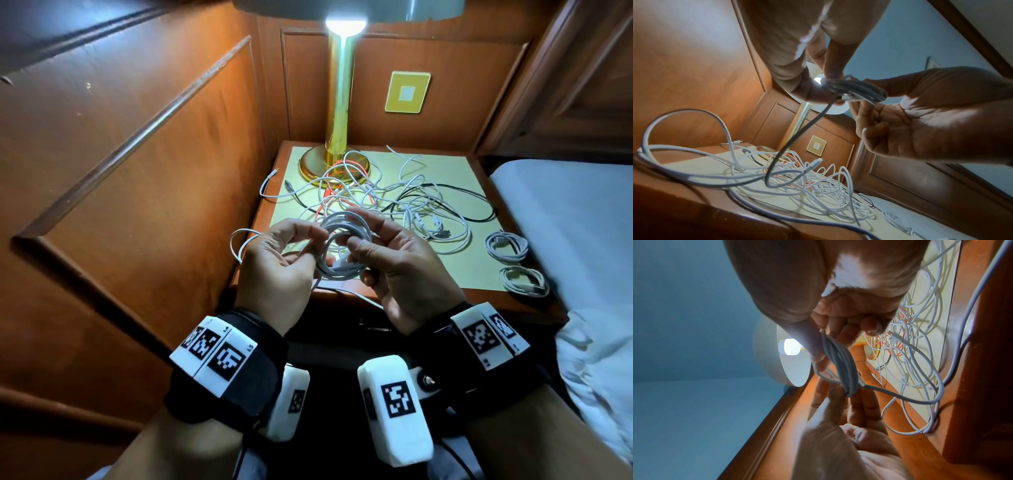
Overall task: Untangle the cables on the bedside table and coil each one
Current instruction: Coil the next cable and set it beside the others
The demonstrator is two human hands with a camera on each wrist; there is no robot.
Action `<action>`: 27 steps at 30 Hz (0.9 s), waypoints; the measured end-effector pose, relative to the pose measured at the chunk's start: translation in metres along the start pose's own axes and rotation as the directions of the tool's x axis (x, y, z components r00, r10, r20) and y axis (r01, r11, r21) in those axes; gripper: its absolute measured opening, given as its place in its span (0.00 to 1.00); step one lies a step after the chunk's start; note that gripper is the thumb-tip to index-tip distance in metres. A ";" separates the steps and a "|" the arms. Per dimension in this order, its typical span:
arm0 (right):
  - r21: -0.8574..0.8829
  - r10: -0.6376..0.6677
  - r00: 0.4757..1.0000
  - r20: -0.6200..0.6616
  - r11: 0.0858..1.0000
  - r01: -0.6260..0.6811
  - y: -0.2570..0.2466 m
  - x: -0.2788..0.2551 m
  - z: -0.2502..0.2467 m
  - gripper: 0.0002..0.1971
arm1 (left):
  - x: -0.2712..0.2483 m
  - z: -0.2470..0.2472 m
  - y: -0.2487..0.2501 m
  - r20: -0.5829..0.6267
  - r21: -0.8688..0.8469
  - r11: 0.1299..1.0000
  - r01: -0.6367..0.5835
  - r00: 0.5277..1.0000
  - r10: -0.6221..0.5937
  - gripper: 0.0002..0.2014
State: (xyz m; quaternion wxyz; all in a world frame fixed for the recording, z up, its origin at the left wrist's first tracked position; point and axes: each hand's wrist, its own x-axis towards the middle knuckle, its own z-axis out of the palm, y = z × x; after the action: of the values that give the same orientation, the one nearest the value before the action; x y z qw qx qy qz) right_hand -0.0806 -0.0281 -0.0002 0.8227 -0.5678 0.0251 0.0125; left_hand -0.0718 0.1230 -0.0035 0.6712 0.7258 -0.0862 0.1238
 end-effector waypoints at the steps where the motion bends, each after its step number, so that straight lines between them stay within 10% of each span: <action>1: 0.011 0.007 1.000 -0.006 1.000 -0.007 0.000 0.000 -0.001 0.20 | 0.000 0.000 -0.001 -0.014 0.036 0.999 -0.008 1.000 0.009 0.10; 9: 0.005 0.003 0.996 -0.085 1.000 -0.003 -0.003 0.000 -0.007 0.16 | -0.006 0.001 -0.002 0.174 0.392 0.899 -0.197 0.975 0.138 0.03; 11: -0.136 -0.090 0.995 -0.043 0.987 0.084 -0.006 -0.003 -0.008 0.16 | -0.004 -0.001 -0.005 0.201 0.298 0.952 -0.074 0.980 0.013 0.05; 21: -0.792 -0.466 0.828 0.310 0.356 0.497 0.009 0.002 -0.023 0.20 | -0.003 -0.001 0.001 0.422 -0.149 0.804 0.576 0.772 -0.475 0.09; 24: -0.824 -0.514 0.777 0.364 0.211 0.526 0.013 0.005 -0.027 0.20 | 0.000 -0.003 0.002 0.358 -0.266 0.746 0.610 0.781 -0.511 0.12; 27: -0.820 -0.514 0.794 0.324 0.266 0.507 0.012 0.006 -0.029 0.21 | 0.005 -0.007 0.001 0.189 -0.262 0.817 0.514 0.857 -0.478 0.14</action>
State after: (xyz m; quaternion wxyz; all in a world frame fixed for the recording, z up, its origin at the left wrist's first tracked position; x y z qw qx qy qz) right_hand -0.0761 -0.0511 -0.0221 0.3669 -0.8825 -0.1658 -0.2432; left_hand -0.0678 0.1305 -0.0005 0.7772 0.6172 0.0496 -0.1122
